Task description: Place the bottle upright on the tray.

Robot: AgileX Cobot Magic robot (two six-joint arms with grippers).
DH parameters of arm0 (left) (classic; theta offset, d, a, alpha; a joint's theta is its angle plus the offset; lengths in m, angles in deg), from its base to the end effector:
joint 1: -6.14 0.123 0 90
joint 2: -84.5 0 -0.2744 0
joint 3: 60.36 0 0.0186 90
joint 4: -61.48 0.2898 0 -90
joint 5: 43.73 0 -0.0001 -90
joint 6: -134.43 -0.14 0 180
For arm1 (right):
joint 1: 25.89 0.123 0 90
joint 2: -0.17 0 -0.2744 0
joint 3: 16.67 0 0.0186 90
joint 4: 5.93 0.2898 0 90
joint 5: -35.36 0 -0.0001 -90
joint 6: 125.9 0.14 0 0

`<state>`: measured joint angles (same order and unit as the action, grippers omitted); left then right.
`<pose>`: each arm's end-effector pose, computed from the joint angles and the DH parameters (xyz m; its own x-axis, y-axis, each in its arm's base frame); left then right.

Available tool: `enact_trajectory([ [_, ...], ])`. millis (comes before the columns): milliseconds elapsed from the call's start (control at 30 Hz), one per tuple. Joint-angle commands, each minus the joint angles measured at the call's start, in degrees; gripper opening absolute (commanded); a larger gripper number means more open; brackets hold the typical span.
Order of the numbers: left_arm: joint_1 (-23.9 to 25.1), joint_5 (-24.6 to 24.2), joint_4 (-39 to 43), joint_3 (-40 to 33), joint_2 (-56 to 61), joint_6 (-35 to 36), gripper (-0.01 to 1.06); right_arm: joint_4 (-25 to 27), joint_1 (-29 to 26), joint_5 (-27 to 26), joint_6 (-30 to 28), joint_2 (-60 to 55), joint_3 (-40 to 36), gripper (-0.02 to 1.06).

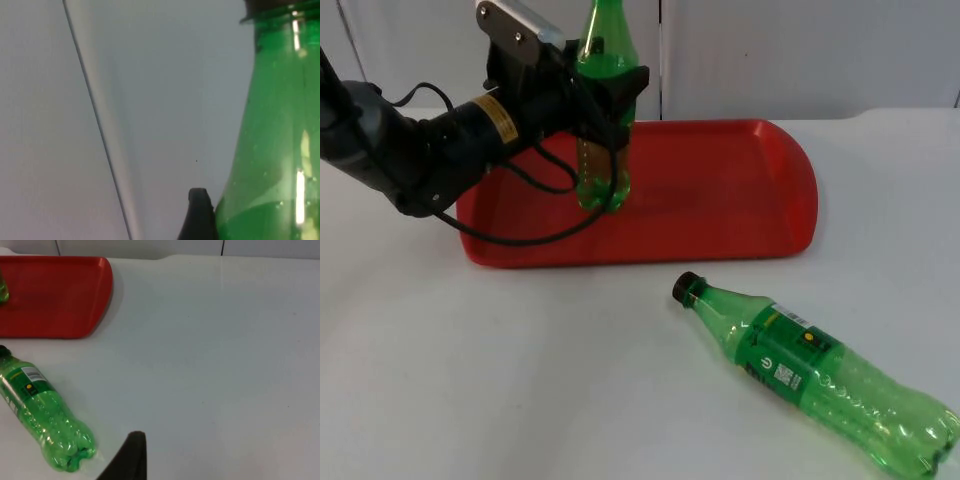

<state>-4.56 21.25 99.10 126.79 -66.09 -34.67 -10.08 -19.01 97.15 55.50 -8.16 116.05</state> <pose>0.5188 -0.1768 0.0483 0.1893 0.0698 -0.9794 0.6769 0.7133 0.1817 0.0817 0.0009 0.2775 -0.4553 -0.0648 -0.8880 -0.0678 0.9970 -0.0380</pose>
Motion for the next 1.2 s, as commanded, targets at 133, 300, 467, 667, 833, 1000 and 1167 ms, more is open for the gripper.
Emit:
enact_trajectory([
  [133,0.05,0.07,1.61,0.35,0.09,0.47,0.47,-0.2,-0.32,-0.04,-0.56,0.23,-0.15,1.04],
  [300,0.05,0.07,0.75,0.35,0.09,2.66,0.74,-0.2,-0.32,-0.04,-0.56,0.23,-0.15,1.04],
  [467,0.05,0.34,0.87,0.35,0.09,6.5,0.77,-0.2,-0.32,-0.04,-0.56,0.23,-0.15,1.04],
  [667,0.05,0.44,0.67,0.35,0.09,7.57,0.77,-0.2,-0.32,-0.04,-0.56,0.23,-0.15,1.04],
  [833,0.05,0.08,1.65,0.35,0.09,7.58,0.77,-0.2,-0.32,-0.04,-0.56,0.23,-0.15,1.04],
  [1000,0.37,0.19,1.91,0.35,0.09,7.58,0.83,-0.2,-0.32,-0.04,-0.56,0.23,-0.15,1.04],
  [1167,1.1,0.19,2.5,0.35,0.2,7.69,1.05,-0.2,-0.32,-0.04,-0.56,0.23,-0.15,1.04],
])
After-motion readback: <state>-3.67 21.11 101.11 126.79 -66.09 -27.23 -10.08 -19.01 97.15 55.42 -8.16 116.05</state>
